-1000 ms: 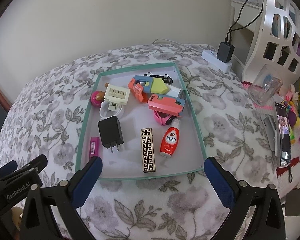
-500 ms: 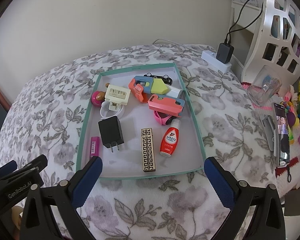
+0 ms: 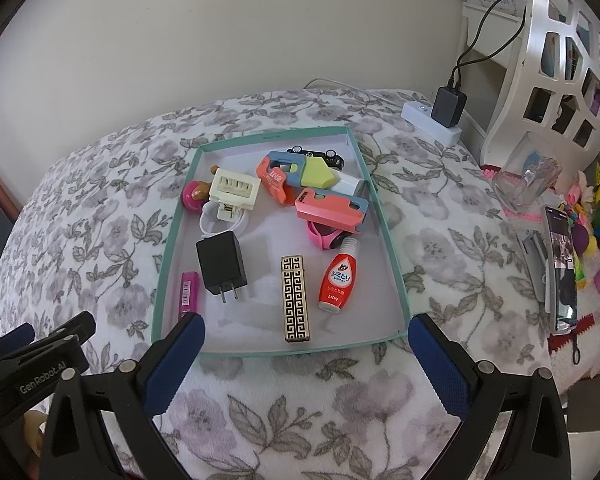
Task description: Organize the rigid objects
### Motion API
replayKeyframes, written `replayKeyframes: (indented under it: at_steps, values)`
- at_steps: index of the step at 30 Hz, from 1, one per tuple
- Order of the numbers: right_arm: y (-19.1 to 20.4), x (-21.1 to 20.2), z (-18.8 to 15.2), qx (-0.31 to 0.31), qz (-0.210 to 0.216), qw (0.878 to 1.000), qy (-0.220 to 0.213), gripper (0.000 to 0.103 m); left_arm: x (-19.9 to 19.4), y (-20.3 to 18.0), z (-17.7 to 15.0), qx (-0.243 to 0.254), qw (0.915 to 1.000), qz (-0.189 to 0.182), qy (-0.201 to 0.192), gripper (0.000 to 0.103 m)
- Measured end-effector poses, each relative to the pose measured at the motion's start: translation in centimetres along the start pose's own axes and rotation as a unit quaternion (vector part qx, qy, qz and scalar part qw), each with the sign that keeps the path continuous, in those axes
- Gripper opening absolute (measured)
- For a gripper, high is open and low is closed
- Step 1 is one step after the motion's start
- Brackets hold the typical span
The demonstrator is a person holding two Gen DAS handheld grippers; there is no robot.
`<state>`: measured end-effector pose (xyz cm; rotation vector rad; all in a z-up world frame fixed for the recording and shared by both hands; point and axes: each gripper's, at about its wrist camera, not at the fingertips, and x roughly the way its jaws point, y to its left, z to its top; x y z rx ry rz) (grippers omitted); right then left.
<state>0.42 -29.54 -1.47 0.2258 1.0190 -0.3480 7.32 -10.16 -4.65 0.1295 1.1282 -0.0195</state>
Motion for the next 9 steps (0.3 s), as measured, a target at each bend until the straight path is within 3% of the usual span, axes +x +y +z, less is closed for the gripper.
replayKeyframes:
  at_steps: [9]
  values:
    - [0.02,0.01,-0.03,0.0,0.0,1.0,0.001,0.103,-0.03,-0.34,-0.01,0.0,1.0,0.0,-0.002,0.096]
